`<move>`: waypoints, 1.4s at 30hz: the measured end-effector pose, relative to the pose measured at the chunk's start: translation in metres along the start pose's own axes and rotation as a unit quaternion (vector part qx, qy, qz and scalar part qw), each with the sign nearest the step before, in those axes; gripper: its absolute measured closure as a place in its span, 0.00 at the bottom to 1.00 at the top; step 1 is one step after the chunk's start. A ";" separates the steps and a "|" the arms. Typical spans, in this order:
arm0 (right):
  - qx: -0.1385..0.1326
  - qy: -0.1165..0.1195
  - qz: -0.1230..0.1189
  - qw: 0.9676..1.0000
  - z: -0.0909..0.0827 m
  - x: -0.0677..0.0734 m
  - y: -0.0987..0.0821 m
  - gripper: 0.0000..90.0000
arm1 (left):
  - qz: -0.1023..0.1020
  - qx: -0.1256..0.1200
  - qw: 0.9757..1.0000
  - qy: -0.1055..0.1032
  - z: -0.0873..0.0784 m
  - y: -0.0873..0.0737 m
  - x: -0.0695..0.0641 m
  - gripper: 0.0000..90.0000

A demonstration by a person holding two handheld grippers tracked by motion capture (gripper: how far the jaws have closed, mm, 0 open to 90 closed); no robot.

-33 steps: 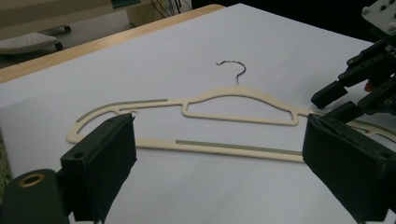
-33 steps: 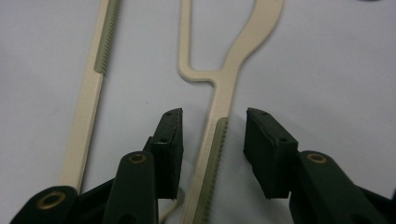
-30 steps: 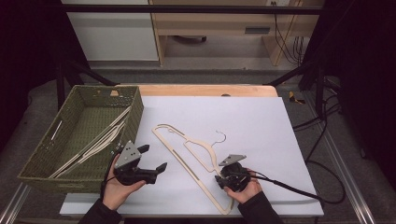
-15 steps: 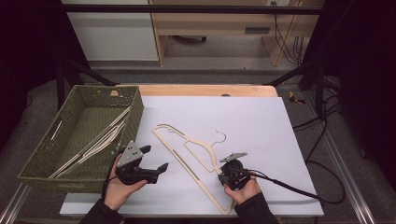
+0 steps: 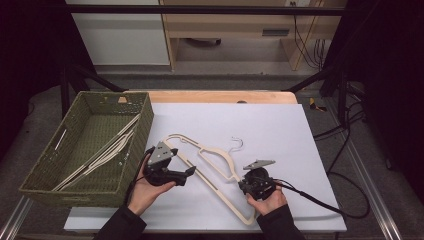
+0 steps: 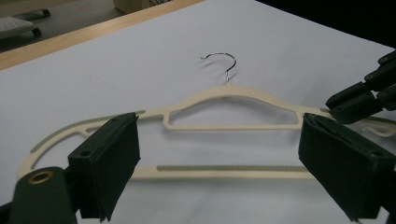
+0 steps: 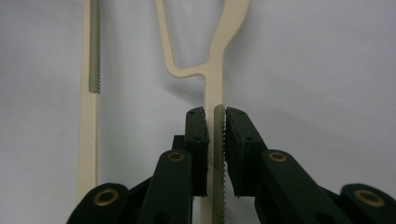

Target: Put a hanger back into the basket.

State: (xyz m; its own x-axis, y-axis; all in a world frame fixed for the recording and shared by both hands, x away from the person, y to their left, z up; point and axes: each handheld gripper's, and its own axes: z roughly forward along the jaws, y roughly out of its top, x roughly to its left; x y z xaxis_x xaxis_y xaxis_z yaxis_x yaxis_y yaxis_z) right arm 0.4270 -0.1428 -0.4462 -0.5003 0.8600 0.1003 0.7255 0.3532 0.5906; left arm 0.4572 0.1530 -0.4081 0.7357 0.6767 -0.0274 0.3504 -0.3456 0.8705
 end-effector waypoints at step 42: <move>-0.033 0.003 -0.040 0.999 -0.038 -0.003 0.007 0.89 | 0.109 0.151 0.981 -0.058 0.142 0.030 0.019 0.39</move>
State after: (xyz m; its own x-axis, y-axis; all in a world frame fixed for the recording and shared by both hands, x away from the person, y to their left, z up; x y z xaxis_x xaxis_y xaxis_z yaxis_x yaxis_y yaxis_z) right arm 0.4156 -0.1564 -0.4121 -0.5592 0.8272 0.0557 0.6507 0.3963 0.6477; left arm 0.5636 0.0634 -0.4522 0.8669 0.4931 0.0724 0.3203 -0.6625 0.6772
